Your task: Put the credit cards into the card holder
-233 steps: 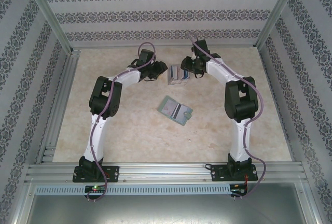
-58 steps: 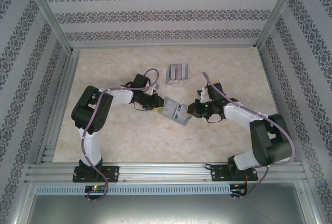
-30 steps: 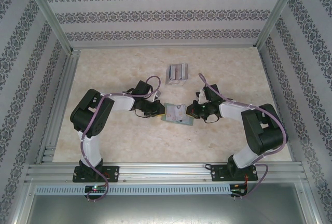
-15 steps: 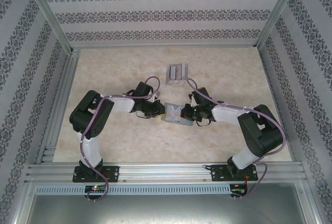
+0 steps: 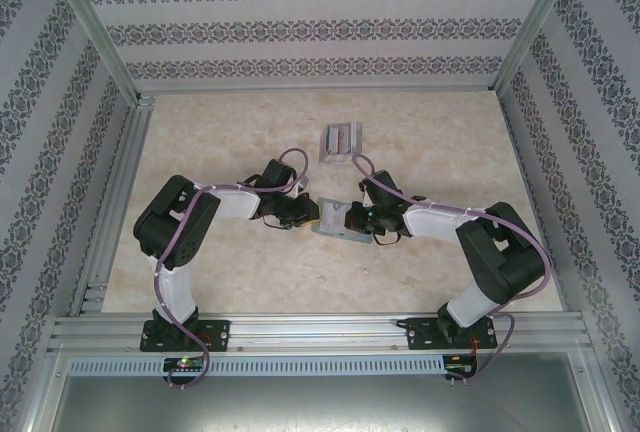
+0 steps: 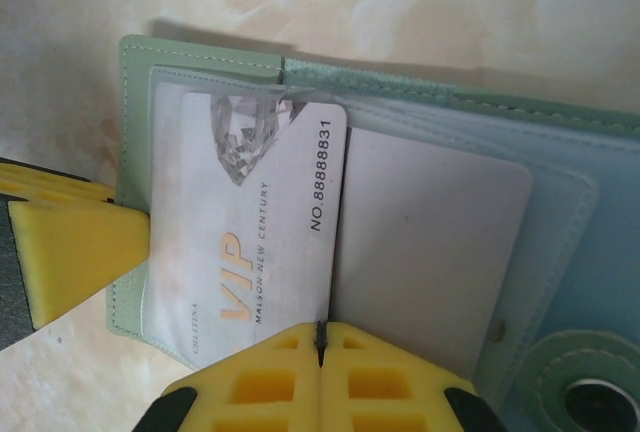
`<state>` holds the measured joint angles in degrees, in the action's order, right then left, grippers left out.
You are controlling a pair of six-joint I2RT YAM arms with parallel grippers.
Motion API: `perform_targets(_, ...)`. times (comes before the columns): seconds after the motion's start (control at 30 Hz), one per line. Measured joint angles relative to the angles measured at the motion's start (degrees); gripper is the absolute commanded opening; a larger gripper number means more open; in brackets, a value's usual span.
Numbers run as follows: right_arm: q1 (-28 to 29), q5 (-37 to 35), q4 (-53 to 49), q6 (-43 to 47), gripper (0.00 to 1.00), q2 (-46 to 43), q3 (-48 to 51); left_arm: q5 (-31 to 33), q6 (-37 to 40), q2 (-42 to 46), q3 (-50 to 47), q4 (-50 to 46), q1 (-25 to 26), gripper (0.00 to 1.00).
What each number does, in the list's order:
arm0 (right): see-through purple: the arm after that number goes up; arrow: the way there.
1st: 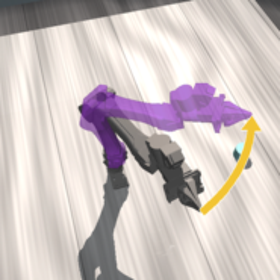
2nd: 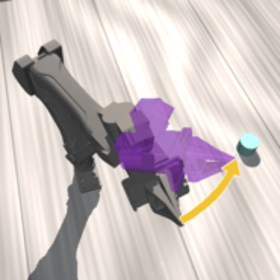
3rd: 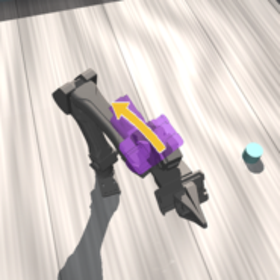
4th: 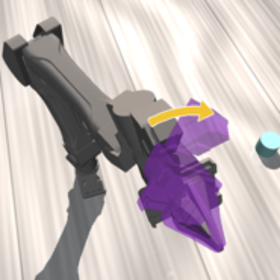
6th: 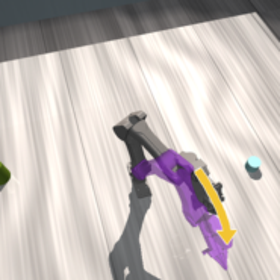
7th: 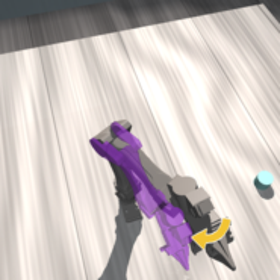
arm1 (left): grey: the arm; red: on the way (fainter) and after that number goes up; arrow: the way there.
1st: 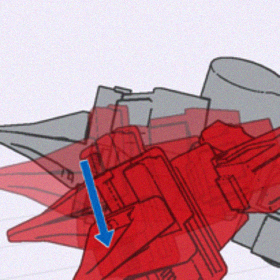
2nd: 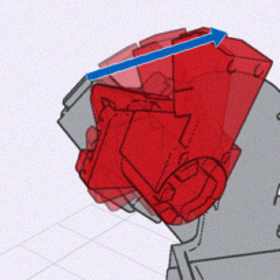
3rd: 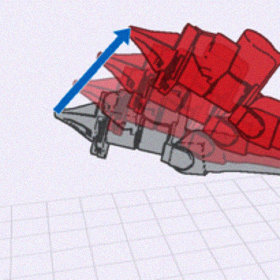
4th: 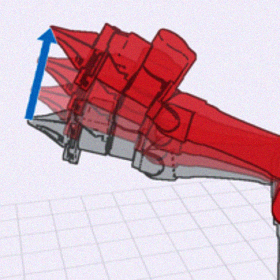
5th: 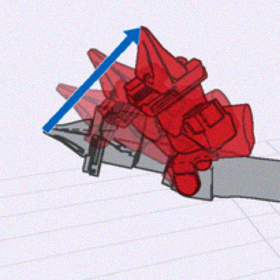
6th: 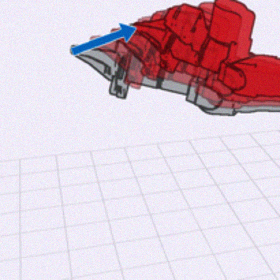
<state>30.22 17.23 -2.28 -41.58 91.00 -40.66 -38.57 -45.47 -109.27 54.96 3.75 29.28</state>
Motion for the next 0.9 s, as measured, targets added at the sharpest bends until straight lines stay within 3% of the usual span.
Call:
perform_targets(0.6,4.9,-3.3,-6.8,3.5,0.08,3.2,-6.6,0.9,-2.6,0.0,-0.7,2.8,3.4,0.14)
perform_targets(0.9,4.8,-5.5,-10.2,5.5,0.25,0.9,-6.7,1.3,-2.6,0.1,-0.9,3.1,3.4,0.14)
